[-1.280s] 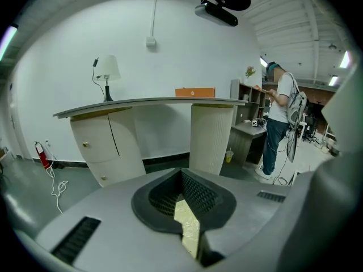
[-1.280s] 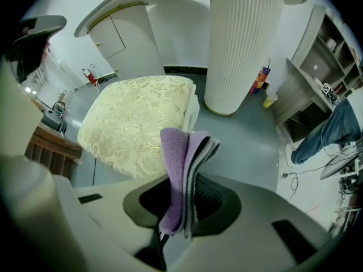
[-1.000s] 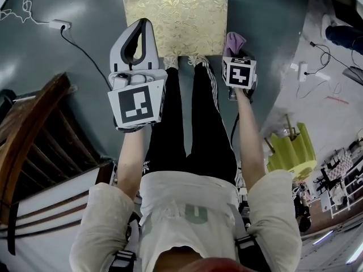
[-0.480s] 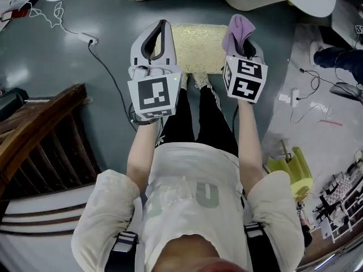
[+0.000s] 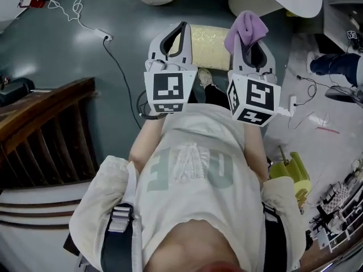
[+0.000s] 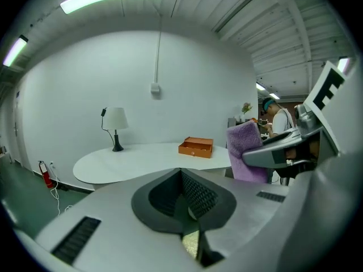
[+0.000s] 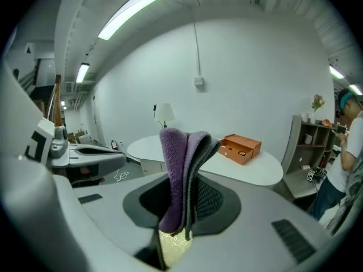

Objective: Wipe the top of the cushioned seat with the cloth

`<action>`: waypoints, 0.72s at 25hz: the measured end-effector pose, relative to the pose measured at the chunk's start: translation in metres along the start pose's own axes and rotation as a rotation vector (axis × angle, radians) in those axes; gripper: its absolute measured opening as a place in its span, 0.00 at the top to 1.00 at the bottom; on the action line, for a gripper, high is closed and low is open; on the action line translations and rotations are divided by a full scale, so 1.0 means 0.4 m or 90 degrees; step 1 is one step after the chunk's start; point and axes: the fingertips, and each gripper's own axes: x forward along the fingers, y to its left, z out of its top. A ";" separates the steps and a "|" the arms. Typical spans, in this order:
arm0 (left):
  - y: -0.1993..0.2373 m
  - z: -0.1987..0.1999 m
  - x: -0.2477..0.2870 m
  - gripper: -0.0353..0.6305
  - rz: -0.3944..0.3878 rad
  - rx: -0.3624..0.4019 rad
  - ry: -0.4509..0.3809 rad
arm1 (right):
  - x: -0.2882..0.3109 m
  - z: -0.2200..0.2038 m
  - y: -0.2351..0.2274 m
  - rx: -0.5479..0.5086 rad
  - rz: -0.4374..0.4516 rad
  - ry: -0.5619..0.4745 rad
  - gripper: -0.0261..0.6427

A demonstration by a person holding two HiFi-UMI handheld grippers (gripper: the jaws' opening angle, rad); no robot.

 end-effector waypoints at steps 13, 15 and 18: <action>0.033 0.040 -0.095 0.96 0.025 0.016 -0.038 | -0.075 0.009 0.088 -0.039 0.037 -0.023 0.83; 0.034 0.049 -0.097 0.96 0.024 0.019 -0.043 | -0.074 0.018 0.089 -0.039 0.035 -0.028 0.83; 0.038 0.062 -0.096 0.96 0.021 0.023 -0.050 | -0.072 0.020 0.096 -0.038 0.035 -0.029 0.83</action>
